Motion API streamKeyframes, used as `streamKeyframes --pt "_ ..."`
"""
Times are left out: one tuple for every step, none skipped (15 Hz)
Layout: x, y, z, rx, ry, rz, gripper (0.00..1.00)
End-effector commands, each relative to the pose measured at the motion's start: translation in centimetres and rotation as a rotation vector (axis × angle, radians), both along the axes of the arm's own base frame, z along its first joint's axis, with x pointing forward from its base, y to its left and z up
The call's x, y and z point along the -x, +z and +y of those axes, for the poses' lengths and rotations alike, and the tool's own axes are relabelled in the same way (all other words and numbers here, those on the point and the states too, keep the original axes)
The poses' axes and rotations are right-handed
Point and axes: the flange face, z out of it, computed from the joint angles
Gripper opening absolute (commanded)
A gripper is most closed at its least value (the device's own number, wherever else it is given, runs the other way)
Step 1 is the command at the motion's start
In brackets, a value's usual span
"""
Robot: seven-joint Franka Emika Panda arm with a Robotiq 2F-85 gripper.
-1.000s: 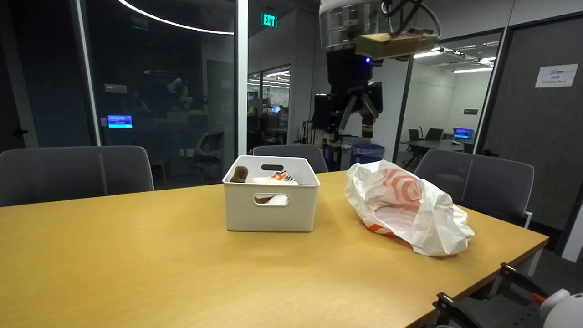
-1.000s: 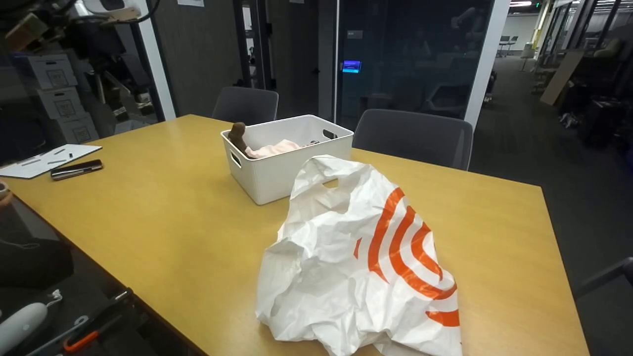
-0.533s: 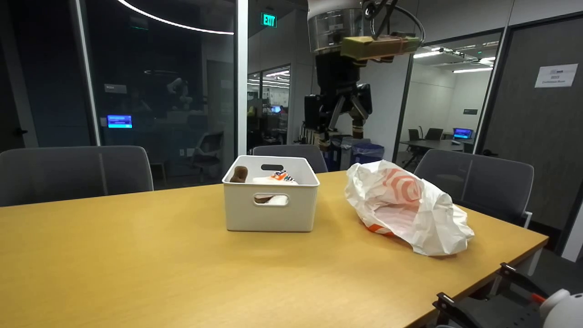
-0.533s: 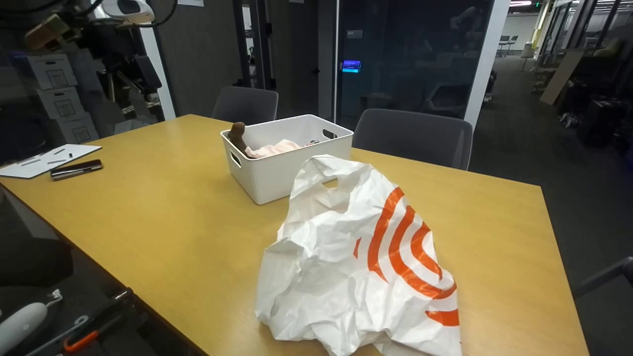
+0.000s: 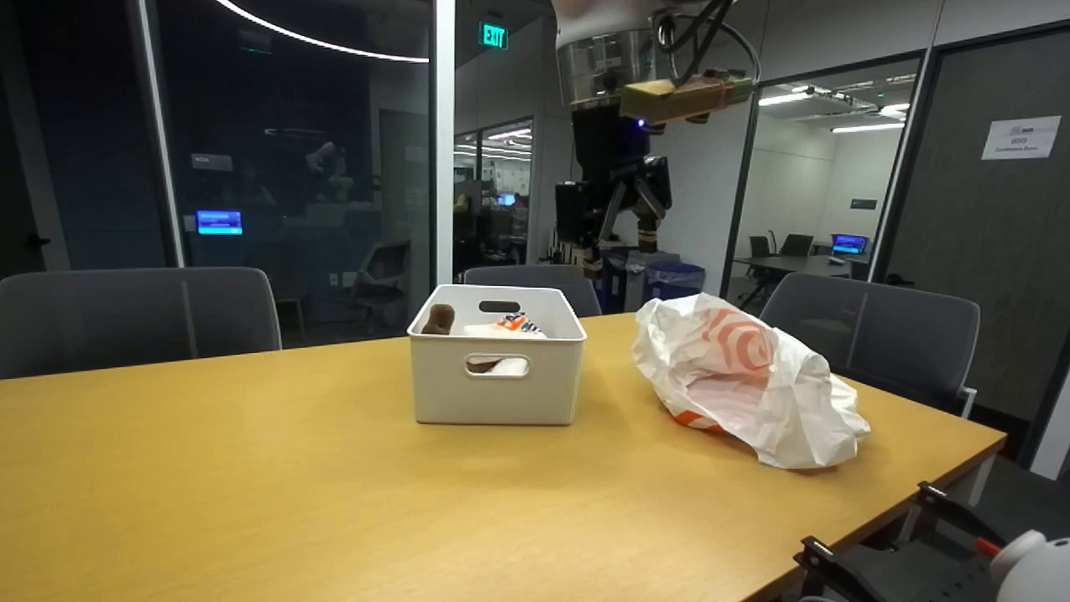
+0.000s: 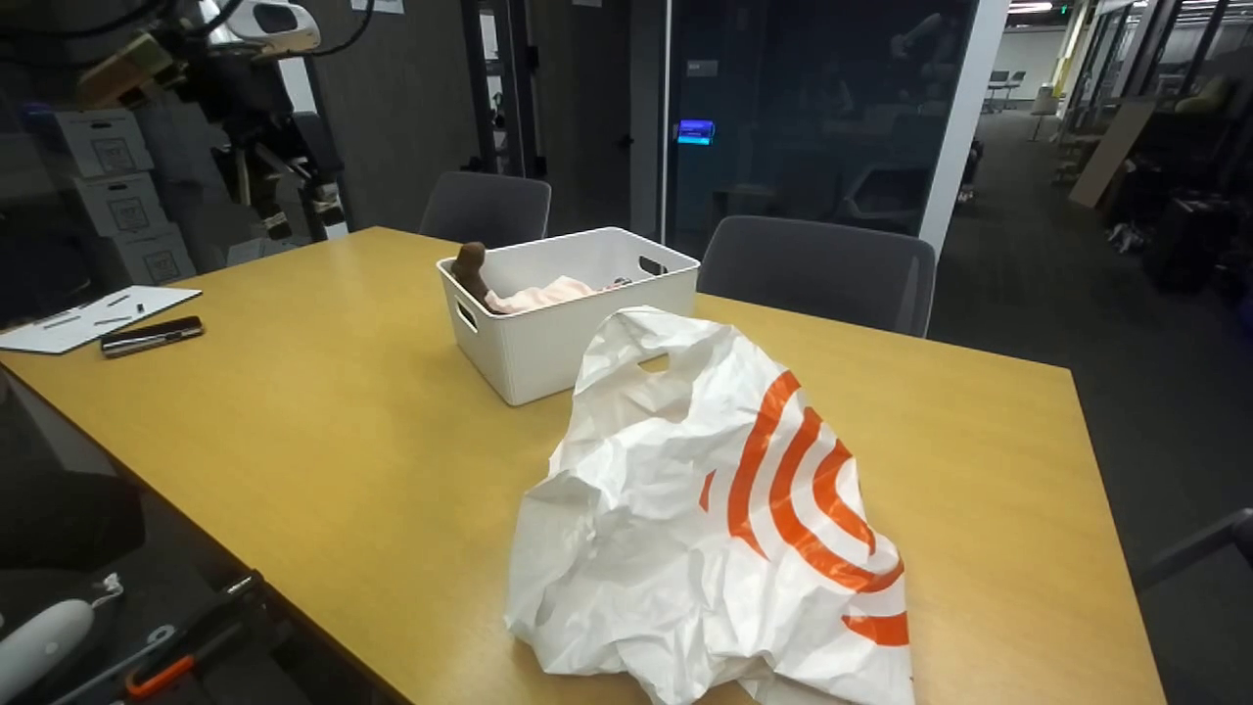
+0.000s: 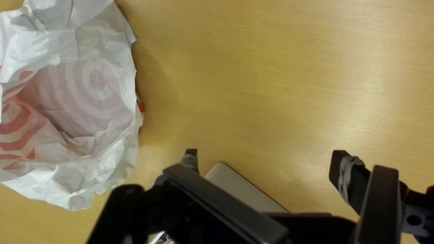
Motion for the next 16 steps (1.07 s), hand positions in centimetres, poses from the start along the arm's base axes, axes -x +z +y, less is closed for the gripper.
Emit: streamKeyframes --pt "-5.9 0.1 0.3 0.015 0.021 0.024 1.00" --pt "-7.2 0.3 0.1 0.021 0.036 0.018 1.00" --pt "-8.5 0.4 0.2 0.012 0.049 0.018 1.00" --pt "-9.8 0.5 0.3 0.010 0.071 0.018 1.00" --pt "-11.0 0.5 0.6 -0.001 0.092 0.021 1.00" --pt "-12.0 0.6 1.0 -0.018 0.114 0.021 1.00" --pt "-12.9 0.7 1.6 -0.038 0.137 0.017 1.00" --pt "-13.7 0.7 2.3 -0.050 0.164 0.013 1.00" --pt "-14.4 0.7 3.1 -0.060 0.197 0.006 1.00" --pt "-15.0 0.5 4.1 -0.057 0.236 -0.001 1.00" --pt "-15.5 0.4 4.8 -0.046 0.264 0.001 1.00" --pt "-15.9 0.2 5.5 -0.034 0.286 0.015 1.00" --pt "-15.8 0.2 5.9 -0.025 0.291 0.028 1.00" --pt "-14.6 -0.2 4.7 -0.049 0.254 0.019 1.00" --pt "-14.9 -0.4 5.2 -0.045 0.265 0.028 1.00" --pt "-15.0 -0.6 5.6 -0.044 0.271 0.031 1.00"
